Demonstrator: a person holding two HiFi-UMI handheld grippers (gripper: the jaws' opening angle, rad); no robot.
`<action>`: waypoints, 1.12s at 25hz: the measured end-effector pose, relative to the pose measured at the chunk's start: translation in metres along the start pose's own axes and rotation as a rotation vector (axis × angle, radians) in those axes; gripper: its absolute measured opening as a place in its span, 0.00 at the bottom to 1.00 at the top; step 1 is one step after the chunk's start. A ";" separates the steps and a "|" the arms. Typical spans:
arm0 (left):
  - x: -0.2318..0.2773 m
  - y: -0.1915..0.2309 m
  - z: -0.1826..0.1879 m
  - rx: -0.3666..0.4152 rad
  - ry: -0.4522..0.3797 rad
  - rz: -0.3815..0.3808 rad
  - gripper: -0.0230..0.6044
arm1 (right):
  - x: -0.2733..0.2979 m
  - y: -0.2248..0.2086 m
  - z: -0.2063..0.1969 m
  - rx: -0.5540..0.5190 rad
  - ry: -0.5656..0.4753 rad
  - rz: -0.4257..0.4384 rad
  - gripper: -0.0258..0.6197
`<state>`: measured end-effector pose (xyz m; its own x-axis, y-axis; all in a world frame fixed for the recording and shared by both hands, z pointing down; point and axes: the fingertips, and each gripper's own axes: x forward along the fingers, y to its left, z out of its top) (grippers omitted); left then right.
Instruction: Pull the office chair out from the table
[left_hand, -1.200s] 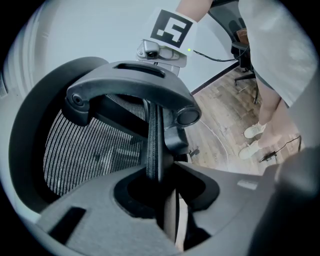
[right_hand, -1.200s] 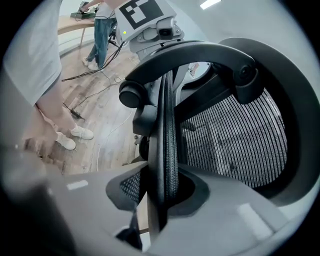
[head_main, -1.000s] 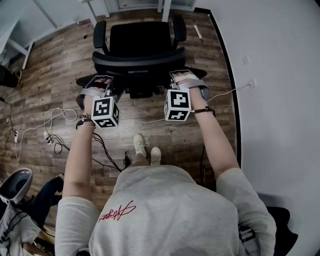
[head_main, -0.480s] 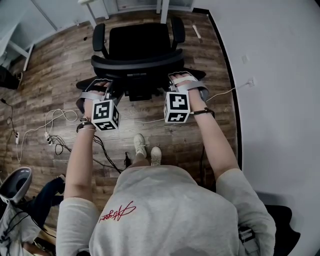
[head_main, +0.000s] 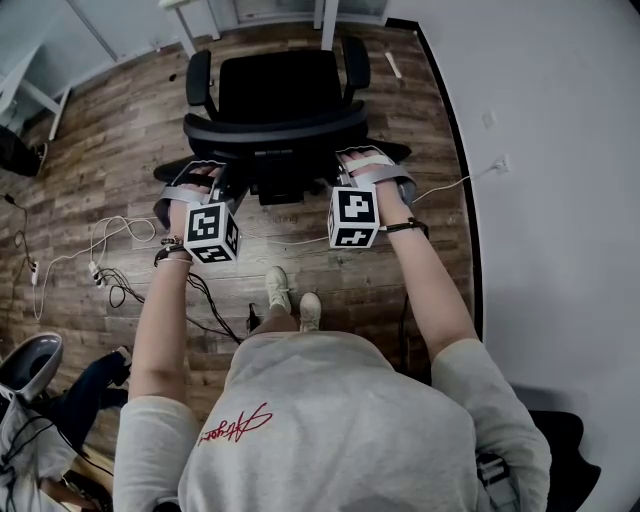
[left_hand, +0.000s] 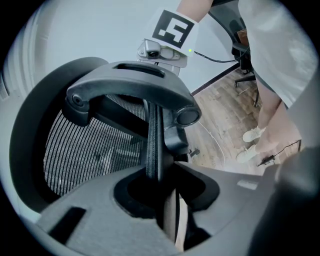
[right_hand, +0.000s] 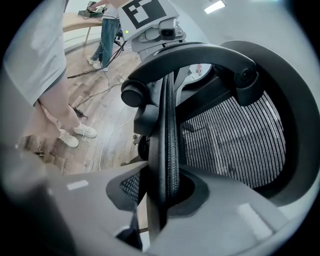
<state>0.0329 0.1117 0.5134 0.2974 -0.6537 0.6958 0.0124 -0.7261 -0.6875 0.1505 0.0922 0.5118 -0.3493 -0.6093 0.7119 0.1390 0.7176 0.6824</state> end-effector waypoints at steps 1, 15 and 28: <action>-0.001 0.000 0.001 -0.001 -0.001 -0.002 0.21 | -0.001 -0.001 0.000 0.001 -0.001 0.000 0.18; -0.003 0.000 0.002 0.016 -0.007 0.024 0.21 | -0.003 0.001 0.000 -0.003 0.003 -0.005 0.18; -0.003 -0.015 -0.001 0.062 -0.003 -0.051 0.45 | -0.001 0.002 -0.001 -0.032 0.012 -0.032 0.19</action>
<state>0.0310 0.1241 0.5219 0.2979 -0.6156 0.7296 0.0869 -0.7436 -0.6629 0.1523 0.0942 0.5123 -0.3431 -0.6355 0.6917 0.1575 0.6871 0.7093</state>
